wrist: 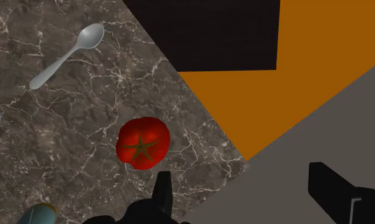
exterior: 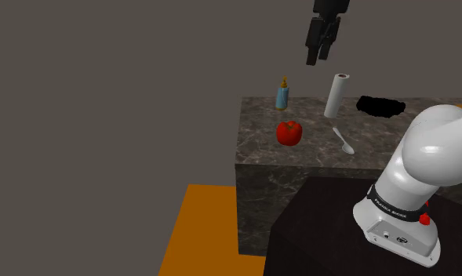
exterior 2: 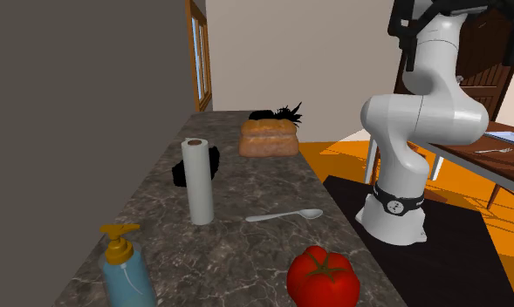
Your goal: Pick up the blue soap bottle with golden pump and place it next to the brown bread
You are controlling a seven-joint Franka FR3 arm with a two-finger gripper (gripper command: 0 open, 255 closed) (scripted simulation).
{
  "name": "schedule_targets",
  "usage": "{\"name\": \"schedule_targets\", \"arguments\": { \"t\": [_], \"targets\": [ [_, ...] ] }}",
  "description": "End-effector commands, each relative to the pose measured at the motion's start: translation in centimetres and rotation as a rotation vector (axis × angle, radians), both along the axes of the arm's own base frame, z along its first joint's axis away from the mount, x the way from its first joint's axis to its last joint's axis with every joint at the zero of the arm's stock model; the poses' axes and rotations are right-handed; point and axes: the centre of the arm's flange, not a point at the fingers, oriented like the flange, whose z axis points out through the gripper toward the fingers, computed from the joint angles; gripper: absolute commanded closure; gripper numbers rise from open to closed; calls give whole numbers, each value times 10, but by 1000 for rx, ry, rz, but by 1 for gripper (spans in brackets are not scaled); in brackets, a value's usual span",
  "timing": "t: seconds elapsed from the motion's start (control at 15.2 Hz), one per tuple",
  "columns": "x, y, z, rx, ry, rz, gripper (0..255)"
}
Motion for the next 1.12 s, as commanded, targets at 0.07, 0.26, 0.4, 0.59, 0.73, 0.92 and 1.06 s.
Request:
{"name": "schedule_targets", "arguments": {
  "t": [0.07,0.26,0.4,0.59,0.73,0.92,1.06],
  "targets": [
    [8,-8,-6,-4,5,4,0],
    [34,-33,-24,-18,22,17,0],
    [51,-50,-36,-27,33,25,0],
    [76,-74,-54,-40,49,37,0],
    [93,-91,-67,-49,60,45,0],
    [118,-115,-85,-63,77,58,0],
    [135,-132,-97,-72,88,66,0]
  ]
}}
